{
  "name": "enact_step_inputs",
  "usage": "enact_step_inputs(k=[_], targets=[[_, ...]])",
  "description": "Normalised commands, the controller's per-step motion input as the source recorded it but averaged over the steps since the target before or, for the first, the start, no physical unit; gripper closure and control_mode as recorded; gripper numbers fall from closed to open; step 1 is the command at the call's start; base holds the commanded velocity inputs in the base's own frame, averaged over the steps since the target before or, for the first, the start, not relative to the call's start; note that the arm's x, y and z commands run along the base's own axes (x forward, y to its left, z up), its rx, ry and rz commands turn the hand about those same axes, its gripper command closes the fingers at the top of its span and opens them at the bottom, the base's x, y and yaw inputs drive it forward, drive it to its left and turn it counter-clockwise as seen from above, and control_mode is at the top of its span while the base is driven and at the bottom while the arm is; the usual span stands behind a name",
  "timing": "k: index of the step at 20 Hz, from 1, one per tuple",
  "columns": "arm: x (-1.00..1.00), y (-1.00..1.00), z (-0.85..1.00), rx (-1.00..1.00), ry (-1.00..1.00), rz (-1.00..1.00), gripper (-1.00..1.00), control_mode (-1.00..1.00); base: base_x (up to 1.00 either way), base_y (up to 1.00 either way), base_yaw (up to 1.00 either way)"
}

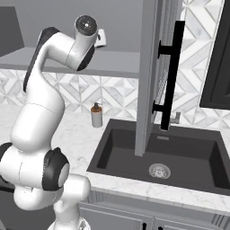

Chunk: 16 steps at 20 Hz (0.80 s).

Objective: Gather all objects into one cabinet and sort the glasses and bowls to opposite sides.

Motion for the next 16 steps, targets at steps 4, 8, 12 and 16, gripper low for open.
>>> enact_step_inputs(k=[4, 8, 12, 16], targets=[[0.46, 0.50, 0.00, -0.07, 0.09, -0.02, -1.00, -1.00, 0.00, 0.00, 0.00], [0.07, 0.05, -0.01, -0.01, 0.02, 0.00, -1.00, -1.00, 0.00, 0.00, 0.00], [0.20, -0.01, -0.31, 0.00, -0.04, 0.00, -1.00, -1.00, 0.00, 0.00, 0.00], [0.24, -0.01, -0.33, 0.00, -0.06, 0.00, -1.00, -1.00, 0.00, 0.00, 0.00]])
